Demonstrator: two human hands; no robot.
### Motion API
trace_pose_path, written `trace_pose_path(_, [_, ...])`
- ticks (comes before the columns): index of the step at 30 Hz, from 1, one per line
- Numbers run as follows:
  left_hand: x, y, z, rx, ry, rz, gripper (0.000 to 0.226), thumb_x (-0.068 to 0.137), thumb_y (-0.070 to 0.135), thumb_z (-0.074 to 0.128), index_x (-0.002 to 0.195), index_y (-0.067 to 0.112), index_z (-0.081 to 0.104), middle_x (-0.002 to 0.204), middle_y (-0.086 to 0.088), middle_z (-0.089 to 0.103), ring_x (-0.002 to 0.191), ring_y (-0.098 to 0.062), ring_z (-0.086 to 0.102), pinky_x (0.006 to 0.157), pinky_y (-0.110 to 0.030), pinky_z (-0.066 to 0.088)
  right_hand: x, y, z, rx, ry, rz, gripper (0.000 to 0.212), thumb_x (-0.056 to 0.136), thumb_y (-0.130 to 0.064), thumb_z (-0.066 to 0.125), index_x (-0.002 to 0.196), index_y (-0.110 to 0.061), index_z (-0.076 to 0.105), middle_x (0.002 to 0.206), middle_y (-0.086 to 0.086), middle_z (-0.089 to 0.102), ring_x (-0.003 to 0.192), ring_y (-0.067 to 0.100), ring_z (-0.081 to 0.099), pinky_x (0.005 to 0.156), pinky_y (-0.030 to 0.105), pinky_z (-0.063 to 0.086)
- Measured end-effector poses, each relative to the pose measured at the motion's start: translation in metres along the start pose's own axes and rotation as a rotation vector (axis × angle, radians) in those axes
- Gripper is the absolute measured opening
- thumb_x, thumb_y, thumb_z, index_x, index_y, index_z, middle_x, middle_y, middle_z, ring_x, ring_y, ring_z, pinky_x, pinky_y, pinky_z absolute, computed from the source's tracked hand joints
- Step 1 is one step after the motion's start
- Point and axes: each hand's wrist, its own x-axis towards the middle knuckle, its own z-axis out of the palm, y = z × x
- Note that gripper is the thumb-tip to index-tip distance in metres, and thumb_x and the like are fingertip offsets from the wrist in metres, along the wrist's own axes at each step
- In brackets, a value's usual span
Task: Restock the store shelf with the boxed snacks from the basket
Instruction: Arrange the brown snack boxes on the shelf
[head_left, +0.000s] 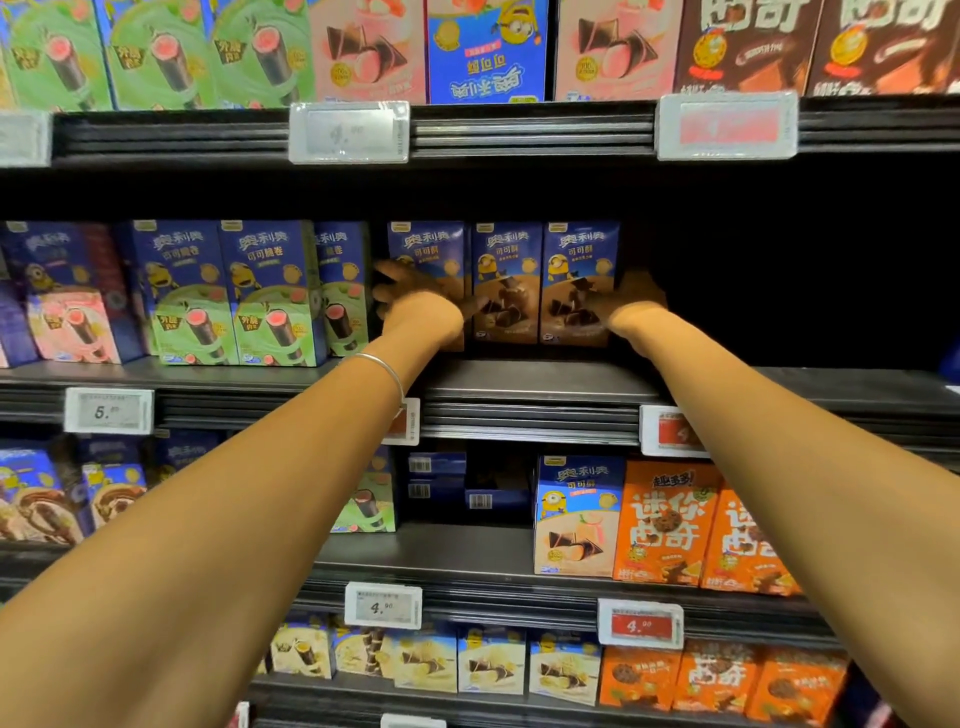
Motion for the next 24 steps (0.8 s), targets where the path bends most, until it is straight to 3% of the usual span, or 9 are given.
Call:
trace_pose_path(2, [-0.004,-0.003,-0.002,0.000,0.016,0.065,0.134,0.086,0.060,0.078,0.160,-0.006,-0.011,0.167,-0.029,0.014,0.154,-0.045,0.022,0.124,-0.050,0.028,0.004,-0.002,-0.003,0.022,0.050,0.027,0.078,0.088,-0.054,0.069,0.148,-0.014,0.041,0.148,0.015,0.049,0.132,0.035,0.050,0.106,0.044,0.046])
trace_pose_path(4, [-0.007,-0.007,-0.002,-0.001,0.023,0.123,0.109,0.092,0.045,0.073,0.158,-0.014,0.007,0.160,-0.034,0.028,0.148,-0.048,0.032,0.120,-0.050,0.036,0.009,-0.006,-0.007,0.024,0.135,0.016,0.090,0.084,-0.056,0.071,0.154,-0.014,0.032,0.154,0.015,0.041,0.139,0.038,0.042,0.110,0.046,0.042])
trace_pose_path(6, [-0.014,-0.008,-0.003,0.037,0.025,0.179,0.097,0.091,0.031,0.071,0.157,-0.014,0.015,0.159,-0.034,0.029,0.145,-0.048,0.035,0.120,-0.050,0.038,0.014,-0.013,-0.008,-0.004,0.199,-0.043,0.090,0.085,-0.058,0.069,0.153,-0.013,0.033,0.155,0.015,0.038,0.142,0.038,0.037,0.112,0.044,0.037])
trace_pose_path(10, [-0.026,-0.003,-0.012,0.086,0.052,0.338,0.127,0.086,0.026,0.078,0.161,0.006,-0.023,0.168,-0.032,-0.004,0.150,-0.049,0.030,0.117,-0.043,0.041,0.016,-0.024,-0.007,0.047,0.207,-0.162,0.082,0.084,-0.060,0.068,0.149,-0.020,0.039,0.154,0.012,0.039,0.143,0.037,0.035,0.114,0.047,0.037])
trace_pose_path(13, [-0.022,-0.005,-0.017,0.348,0.075,0.428,0.109,0.084,0.043,0.070,0.164,0.008,0.004,0.170,-0.029,0.007,0.151,-0.049,0.029,0.114,-0.054,0.046,0.018,-0.028,-0.009,-0.029,0.177,-0.225,0.080,0.084,-0.062,0.066,0.150,-0.028,0.038,0.158,0.010,0.034,0.146,0.039,0.029,0.116,0.049,0.031])
trace_pose_path(15, [-0.020,-0.009,-0.022,0.457,0.193,0.520,0.109,0.082,0.045,0.073,0.165,0.015,0.009,0.171,-0.022,0.008,0.157,-0.044,0.013,0.119,-0.056,0.037,0.019,-0.030,-0.010,-0.074,0.159,-0.282,0.074,0.086,-0.060,0.066,0.149,-0.032,0.040,0.159,0.009,0.033,0.148,0.039,0.025,0.117,0.049,0.026])
trace_pose_path(17, [-0.017,-0.011,-0.027,0.554,0.301,0.629,0.107,0.081,0.045,0.075,0.165,0.017,0.015,0.170,-0.018,0.013,0.158,-0.041,0.010,0.127,-0.058,0.021,0.020,-0.032,-0.010,-0.096,0.145,-0.322,0.069,0.086,-0.059,0.065,0.146,-0.035,0.043,0.159,0.008,0.034,0.147,0.040,0.024,0.116,0.050,0.026])
trace_pose_path(20, [-0.004,-0.006,-0.035,0.646,0.363,0.708,0.098,0.084,0.049,0.074,0.163,0.019,0.024,0.168,-0.014,0.023,0.157,-0.039,0.016,0.130,-0.058,0.003,0.021,-0.036,-0.009,-0.169,0.154,-0.394,0.067,0.088,-0.063,0.060,0.146,-0.036,0.043,0.158,0.007,0.036,0.146,0.041,0.028,0.114,0.050,0.028])
trace_pose_path(24, [0.012,0.007,-0.040,0.731,0.336,0.689,0.089,0.091,0.061,0.063,0.163,0.024,0.026,0.162,-0.013,0.036,0.152,-0.039,0.030,0.129,-0.062,0.002,0.028,-0.046,-0.008,-0.252,0.116,-0.471,0.062,0.091,-0.065,0.052,0.146,-0.038,0.045,0.156,0.005,0.042,0.144,0.040,0.032,0.116,0.053,0.028])
